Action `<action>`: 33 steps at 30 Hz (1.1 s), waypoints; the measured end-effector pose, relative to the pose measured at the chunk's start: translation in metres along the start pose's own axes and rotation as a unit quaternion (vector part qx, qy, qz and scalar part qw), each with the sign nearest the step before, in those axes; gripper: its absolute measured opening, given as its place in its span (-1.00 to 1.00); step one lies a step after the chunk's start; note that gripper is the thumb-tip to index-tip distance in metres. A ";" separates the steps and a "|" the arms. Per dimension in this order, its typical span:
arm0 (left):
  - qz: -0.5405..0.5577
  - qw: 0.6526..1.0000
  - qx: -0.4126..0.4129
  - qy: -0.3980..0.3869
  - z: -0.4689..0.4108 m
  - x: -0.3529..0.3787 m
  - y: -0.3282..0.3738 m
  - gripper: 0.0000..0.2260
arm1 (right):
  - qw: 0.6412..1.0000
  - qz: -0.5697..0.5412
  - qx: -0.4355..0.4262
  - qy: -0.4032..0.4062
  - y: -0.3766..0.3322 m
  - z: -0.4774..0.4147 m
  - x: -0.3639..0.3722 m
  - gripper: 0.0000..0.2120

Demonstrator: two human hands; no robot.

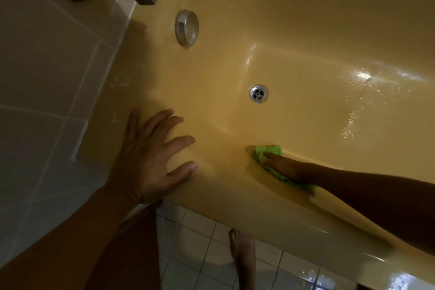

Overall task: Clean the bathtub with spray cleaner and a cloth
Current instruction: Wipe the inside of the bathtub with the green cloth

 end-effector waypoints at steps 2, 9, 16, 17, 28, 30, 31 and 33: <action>0.002 1.000 -0.004 0.001 0.000 0.001 -0.003 -0.50 | 1.000 -0.023 -0.003 0.002 -0.036 -0.018 0.009 -0.45; 0.011 1.000 -0.023 0.013 0.001 0.000 -0.010 -0.43 | 0.993 -0.117 -0.025 -0.004 -0.158 -0.047 0.025 -0.40; 0.004 0.999 -0.037 0.026 0.000 -0.004 -0.011 -0.33 | 0.982 -0.172 -0.076 -0.006 -0.197 -0.004 0.016 -0.38; 0.004 0.999 -0.040 0.026 0.000 -0.004 -0.011 -0.31 | 0.980 -0.174 -0.092 -0.008 -0.204 0.008 0.013 -0.37; 0.030 0.997 -0.063 0.041 0.001 -0.006 -0.011 -0.28 | 0.971 -0.149 -0.181 -0.038 -0.218 0.099 -0.003 -0.41; 0.034 0.996 -0.068 0.046 0.002 -0.007 -0.012 -0.30 | 0.971 -0.149 -0.179 -0.046 -0.206 0.106 -0.004 -0.43; 0.036 0.996 -0.071 0.049 0.003 -0.008 -0.012 -0.31 | 0.973 -0.149 -0.171 -0.051 -0.199 0.108 -0.005 -0.44; 0.034 0.995 -0.076 0.055 0.004 -0.008 -0.014 -0.32 | 0.976 -0.148 -0.151 -0.060 -0.183 0.113 -0.006 -0.46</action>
Point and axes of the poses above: each hand's wrist, its own z-axis away from the middle knuckle, its own x-axis out of the palm, y = z × x, the point moved 6 cm from there along -z, towards the middle knuckle, and after that the axes turned 10 degrees about y, right-handed, at the moved point
